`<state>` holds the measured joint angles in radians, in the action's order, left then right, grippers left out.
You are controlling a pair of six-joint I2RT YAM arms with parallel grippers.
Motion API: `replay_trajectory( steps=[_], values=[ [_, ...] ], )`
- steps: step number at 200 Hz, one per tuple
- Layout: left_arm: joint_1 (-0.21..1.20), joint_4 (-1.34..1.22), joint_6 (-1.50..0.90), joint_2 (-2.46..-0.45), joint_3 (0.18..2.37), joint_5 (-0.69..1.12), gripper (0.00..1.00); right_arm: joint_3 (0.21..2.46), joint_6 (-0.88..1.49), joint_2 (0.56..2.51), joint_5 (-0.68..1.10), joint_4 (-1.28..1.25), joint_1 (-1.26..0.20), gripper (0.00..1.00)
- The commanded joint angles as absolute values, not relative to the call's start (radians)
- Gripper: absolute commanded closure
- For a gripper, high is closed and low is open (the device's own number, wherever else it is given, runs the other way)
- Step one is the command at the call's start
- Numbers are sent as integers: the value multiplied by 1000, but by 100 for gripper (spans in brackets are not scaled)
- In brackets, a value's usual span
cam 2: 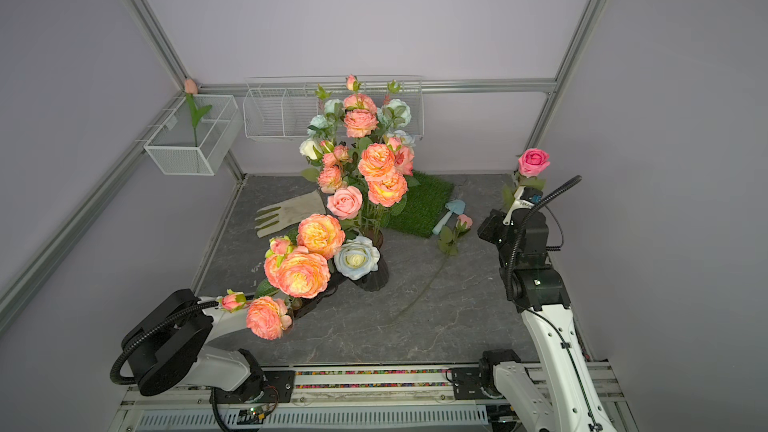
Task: Pick out pink flowers from the vase
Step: Place the flower at the center of the board.
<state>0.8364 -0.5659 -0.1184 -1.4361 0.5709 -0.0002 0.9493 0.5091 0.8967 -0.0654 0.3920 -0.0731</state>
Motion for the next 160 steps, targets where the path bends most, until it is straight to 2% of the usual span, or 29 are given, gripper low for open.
replay_trajectory(
  steps=[1, 30, 48, 87, 108, 133, 160],
  values=[
    [825, -365, -102, -1483, 555, -33, 100, 887, 665, 990, 248, 369, -67, 93],
    [825, -369, -99, -1483, 554, -28, 100, 812, 767, 1128, 454, 277, -67, 93],
    [825, -371, -100, -1483, 552, -25, 100, 799, 791, 1207, 477, 236, -66, 92],
    [825, -368, -98, -1486, 557, -23, 100, 773, 824, 1351, 383, 115, -69, 90],
    [825, -362, -94, -1492, 565, -15, 100, 757, 860, 1420, 321, 60, -71, 83],
    [825, -351, -90, -1496, 574, -10, 100, 741, 879, 1475, 285, 28, -73, 61],
    [825, -347, -85, -1490, 574, -12, 100, 736, 847, 1437, 277, 34, -95, 53]
  ],
)
